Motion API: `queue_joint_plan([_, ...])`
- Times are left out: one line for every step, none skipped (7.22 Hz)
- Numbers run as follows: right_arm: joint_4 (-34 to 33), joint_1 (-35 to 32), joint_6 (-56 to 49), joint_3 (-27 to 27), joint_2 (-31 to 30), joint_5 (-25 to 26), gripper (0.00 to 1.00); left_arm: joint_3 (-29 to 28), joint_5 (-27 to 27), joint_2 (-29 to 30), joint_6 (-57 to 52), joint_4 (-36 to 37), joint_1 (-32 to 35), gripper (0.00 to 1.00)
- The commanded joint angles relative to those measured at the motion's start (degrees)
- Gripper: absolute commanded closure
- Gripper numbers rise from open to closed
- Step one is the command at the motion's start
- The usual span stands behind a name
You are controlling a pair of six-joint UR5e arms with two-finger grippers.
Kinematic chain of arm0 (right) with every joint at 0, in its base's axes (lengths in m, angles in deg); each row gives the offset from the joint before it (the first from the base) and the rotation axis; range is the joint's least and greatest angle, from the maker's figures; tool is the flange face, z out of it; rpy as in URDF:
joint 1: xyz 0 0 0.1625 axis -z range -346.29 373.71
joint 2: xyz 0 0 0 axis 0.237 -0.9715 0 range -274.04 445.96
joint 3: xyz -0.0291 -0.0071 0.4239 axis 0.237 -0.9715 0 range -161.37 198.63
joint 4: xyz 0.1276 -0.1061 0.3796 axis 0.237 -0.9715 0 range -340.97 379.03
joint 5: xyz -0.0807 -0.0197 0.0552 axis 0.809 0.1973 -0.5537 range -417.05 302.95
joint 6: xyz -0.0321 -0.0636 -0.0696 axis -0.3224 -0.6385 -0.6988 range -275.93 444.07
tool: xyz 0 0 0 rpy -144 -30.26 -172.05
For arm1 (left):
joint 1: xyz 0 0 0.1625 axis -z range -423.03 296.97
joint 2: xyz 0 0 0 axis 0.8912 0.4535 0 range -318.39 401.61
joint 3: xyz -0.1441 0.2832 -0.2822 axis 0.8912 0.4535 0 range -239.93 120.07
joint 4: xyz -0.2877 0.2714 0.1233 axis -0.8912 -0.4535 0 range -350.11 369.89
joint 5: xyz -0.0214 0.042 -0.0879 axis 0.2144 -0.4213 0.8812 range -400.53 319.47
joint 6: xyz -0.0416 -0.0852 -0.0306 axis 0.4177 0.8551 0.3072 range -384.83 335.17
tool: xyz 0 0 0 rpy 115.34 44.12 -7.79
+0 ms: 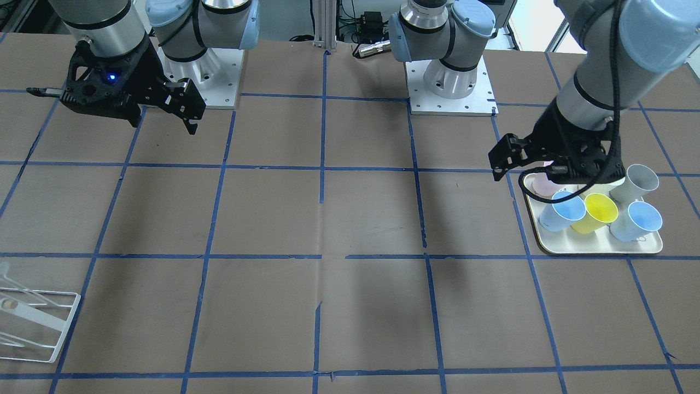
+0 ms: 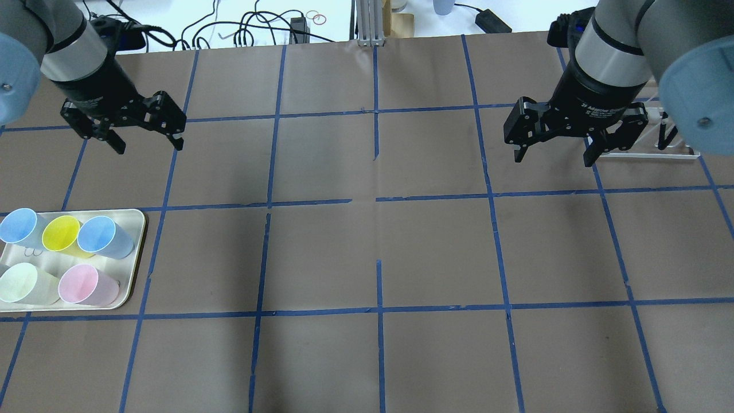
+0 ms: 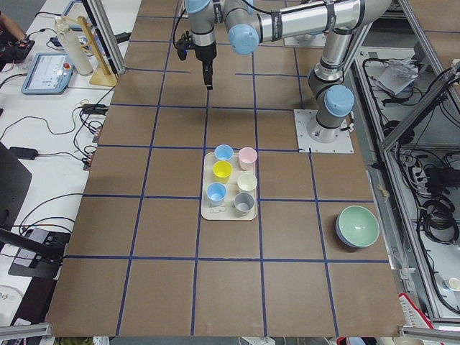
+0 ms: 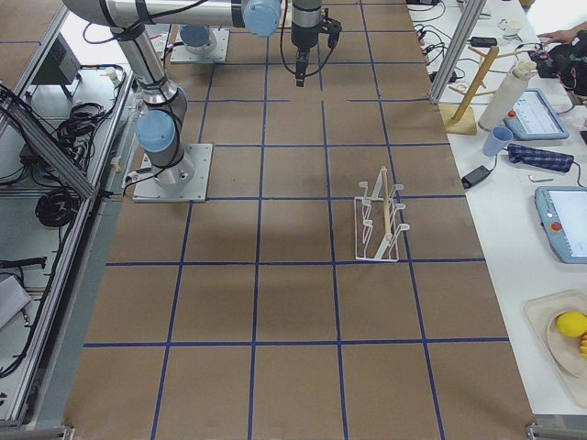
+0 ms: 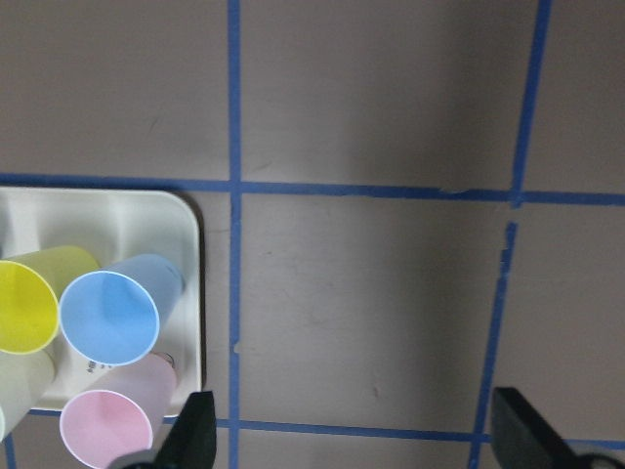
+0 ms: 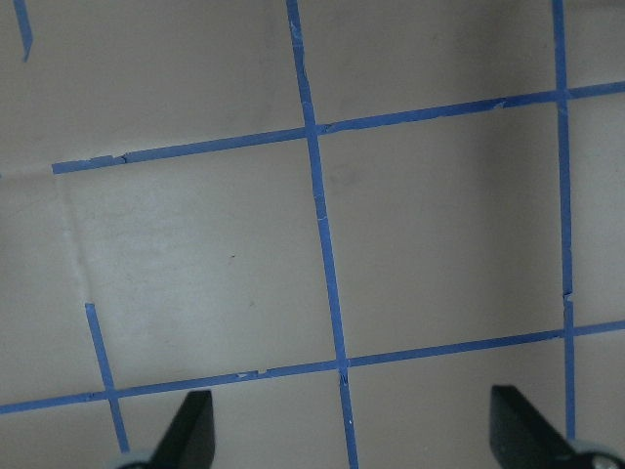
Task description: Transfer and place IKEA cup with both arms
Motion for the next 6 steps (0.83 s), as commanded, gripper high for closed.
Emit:
queue_joint_plan([-0.1, 0.0, -0.3, 0.0, 0.0, -1.0, 0.0, -0.5, 2.8, -2.1, 4.2, -0.7, 5.6, 0.0])
queue_joint_plan([-0.1, 0.0, -0.3, 0.0, -0.1, -1.1, 0.0, -0.3, 3.0, -2.6, 5.8, -0.7, 7.3, 0.0])
queue_joint_plan([-0.1, 0.0, -0.3, 0.0, -0.1, -1.1, 0.0, -0.3, 2.8, -2.7, 5.8, -1.0, 8.6, 0.0])
queue_joint_plan([-0.1, 0.0, -0.3, 0.0, -0.1, -1.0, 0.0, -0.1, 2.8, -3.0, 5.6, -1.1, 8.9, 0.0])
queue_joint_plan([-0.1, 0.0, -0.3, 0.0, -0.1, -1.1, 0.0, 0.0, 2.8, -3.0, 5.4, -1.2, 8.9, 0.0])
queue_joint_plan([0.0, 0.1, -0.4, -0.1, -0.1, -1.1, 0.0, 0.1, 2.8, -3.0, 5.4, -1.2, 8.9, 0.0])
